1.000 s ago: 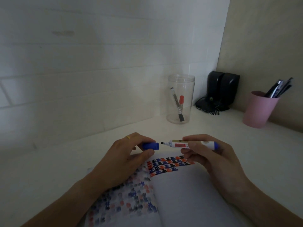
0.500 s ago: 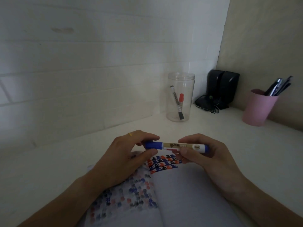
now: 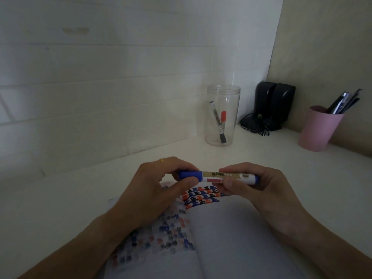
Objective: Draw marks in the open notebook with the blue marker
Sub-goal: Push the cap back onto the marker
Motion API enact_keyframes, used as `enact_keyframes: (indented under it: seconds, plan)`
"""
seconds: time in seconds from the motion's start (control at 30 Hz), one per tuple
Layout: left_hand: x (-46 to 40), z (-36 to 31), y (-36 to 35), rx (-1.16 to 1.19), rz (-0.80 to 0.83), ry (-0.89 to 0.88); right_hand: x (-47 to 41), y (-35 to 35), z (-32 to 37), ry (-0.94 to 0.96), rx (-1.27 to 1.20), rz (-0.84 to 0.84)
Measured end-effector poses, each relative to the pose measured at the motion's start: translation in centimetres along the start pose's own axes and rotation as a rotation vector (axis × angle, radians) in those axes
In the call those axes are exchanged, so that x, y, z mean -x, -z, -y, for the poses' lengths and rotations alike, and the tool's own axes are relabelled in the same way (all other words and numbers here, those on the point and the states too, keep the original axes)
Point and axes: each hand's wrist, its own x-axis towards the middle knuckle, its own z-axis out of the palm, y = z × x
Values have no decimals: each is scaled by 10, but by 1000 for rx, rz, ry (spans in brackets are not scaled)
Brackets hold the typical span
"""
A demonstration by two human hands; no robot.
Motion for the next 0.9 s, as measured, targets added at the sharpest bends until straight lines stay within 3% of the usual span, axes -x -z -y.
enact_keyframes:
  seconds: [0.3, 0.37, 0.5, 0.63, 0.77, 0.9]
  plan:
    - [2, -6, 2, 27, 4, 5, 1, -1, 3, 100, 104, 43]
    - [2, -6, 3, -33, 2, -21, 2, -3, 6, 145, 241, 36]
    - [2, -4, -2, -261, 57, -161, 6, -9, 9, 397, 832, -15]
    - [2, -7, -4, -290, -9, -227, 0, -29, 2, 484, 840, 7]
    - [1, -5, 1, -378, -30, -140, -1, -20, 0, 525, 1029, 68]
    - [1, 3, 10, -489, -39, -40, -4, -16, 9, 564, 1089, -53]
